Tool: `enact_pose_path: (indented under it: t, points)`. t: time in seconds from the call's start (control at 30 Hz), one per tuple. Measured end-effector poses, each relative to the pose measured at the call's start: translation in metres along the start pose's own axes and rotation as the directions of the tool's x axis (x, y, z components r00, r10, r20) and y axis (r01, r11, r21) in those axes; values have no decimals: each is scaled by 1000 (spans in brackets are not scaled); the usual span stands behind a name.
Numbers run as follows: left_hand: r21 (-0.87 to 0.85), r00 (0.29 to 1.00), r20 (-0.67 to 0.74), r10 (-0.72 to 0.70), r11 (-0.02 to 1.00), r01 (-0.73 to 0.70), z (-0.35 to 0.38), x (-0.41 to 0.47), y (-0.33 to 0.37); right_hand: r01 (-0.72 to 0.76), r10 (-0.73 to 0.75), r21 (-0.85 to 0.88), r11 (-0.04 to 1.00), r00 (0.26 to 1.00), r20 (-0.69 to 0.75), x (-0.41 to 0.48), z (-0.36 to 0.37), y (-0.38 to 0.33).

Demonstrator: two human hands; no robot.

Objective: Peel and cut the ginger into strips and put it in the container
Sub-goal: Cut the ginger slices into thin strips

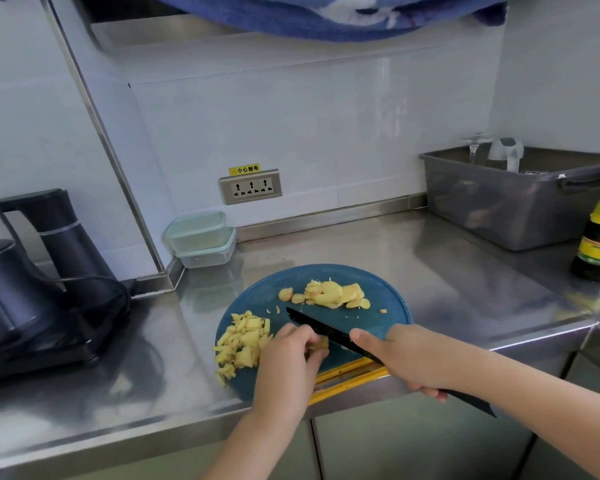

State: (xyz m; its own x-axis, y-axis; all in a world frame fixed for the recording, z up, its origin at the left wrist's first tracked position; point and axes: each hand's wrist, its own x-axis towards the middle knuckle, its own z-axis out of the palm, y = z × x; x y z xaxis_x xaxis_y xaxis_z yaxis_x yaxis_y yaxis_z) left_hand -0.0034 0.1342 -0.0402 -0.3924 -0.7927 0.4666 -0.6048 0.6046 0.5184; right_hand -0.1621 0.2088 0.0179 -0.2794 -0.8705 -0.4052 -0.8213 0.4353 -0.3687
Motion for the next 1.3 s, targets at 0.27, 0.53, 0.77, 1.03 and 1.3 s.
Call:
enact_pose_path:
  t: [0.27, 0.53, 0.77, 1.03, 1.3]
  points:
    - [0, 996, -67, 57, 998, -57, 6, -4, -2, 25, -22, 42, 999, 998, -61, -9, -2, -4]
    - [15, 994, -39, 99, 995, -99, 3, -4, -1, 67, -63, 62, 996, 996, -57, -22, -4, -6]
    - [-34, 995, -43, 91, 995, -92, 5, -3, -7, -109, 99, 69, 992, 986, 137, -3, -8, -8]
    - [-58, 991, -63, 116, 991, -120, 8, -1, -15, -64, 70, -49, 997, 988, 140, 2, -7, -27]
    - [-56, 989, -101, 106, 992, -112, 7, -4, -15, -158, 75, 367, 916, 970, 231, 17, -11, -21]
